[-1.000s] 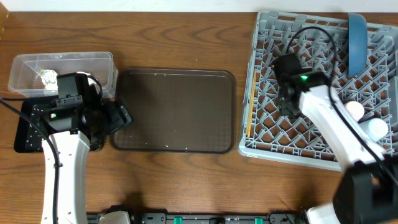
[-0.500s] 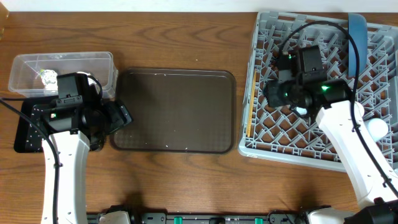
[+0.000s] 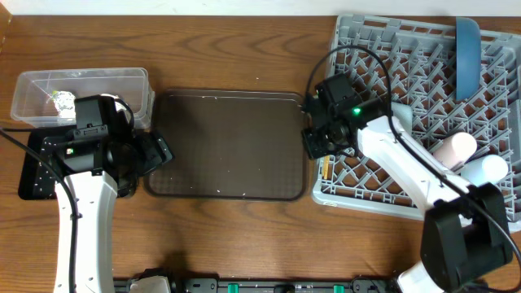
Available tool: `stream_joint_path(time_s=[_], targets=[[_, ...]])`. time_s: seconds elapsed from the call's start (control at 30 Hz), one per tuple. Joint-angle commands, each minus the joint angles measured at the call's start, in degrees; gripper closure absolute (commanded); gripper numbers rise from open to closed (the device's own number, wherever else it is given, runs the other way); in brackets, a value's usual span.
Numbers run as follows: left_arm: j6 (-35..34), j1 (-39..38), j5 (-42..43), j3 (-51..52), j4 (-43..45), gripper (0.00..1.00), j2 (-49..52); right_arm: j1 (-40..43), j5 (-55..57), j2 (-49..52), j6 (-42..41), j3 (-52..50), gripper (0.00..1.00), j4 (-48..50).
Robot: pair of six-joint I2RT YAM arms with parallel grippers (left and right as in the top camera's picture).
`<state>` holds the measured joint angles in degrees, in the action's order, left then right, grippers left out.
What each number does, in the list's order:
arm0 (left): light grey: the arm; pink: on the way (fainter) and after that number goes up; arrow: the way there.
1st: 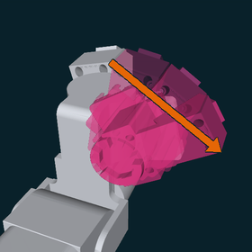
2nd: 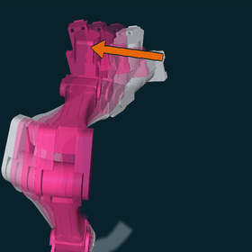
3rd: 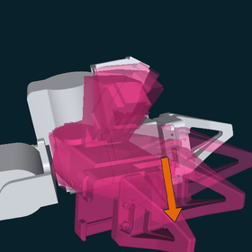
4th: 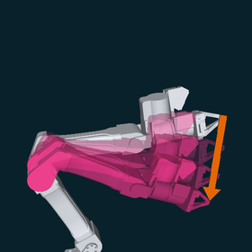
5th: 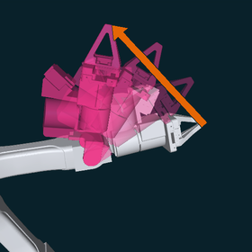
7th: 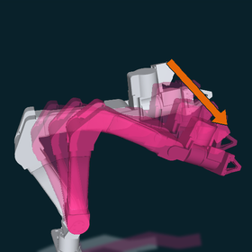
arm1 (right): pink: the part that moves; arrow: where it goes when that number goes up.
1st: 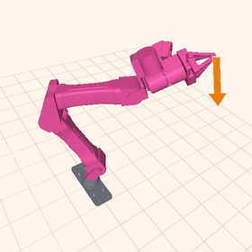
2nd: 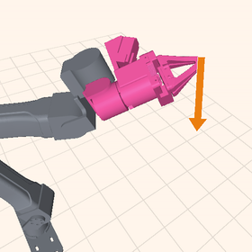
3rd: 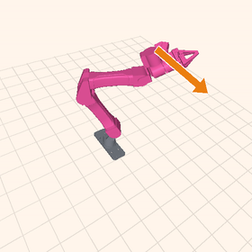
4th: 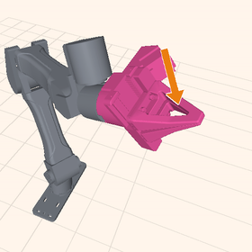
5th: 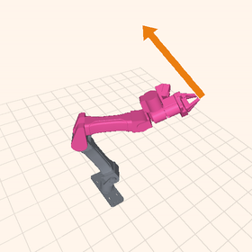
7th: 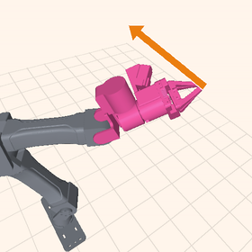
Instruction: Sort waste into correct bins and load items into the dishwasher rack
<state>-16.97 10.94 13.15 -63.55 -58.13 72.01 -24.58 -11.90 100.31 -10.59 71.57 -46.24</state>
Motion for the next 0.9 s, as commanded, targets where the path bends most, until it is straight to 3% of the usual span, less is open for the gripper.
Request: stream_joint_path(time_s=[0.0, 0.33, 0.47, 0.87], targets=[[-0.76, 0.28, -0.13, 0.24, -0.13, 0.15, 0.33, 2.49, 18.43, -0.83, -6.73, -0.07, 0.95, -2.12], [-0.74, 0.28, -0.13, 0.24, -0.13, 0.14, 0.33, 6.51, 22.99, -3.45, -4.31, -0.04, 0.86, 1.40], [-0.76, 0.28, -0.13, 0.24, -0.13, 0.14, 0.33, 6.27, 20.94, -3.43, -3.69, -0.07, 0.77, 4.76], [-0.76, 0.28, -0.13, 0.24, -0.13, 0.14, 0.33, 6.71, 20.02, 0.48, -3.45, -0.07, 0.81, 10.12]])
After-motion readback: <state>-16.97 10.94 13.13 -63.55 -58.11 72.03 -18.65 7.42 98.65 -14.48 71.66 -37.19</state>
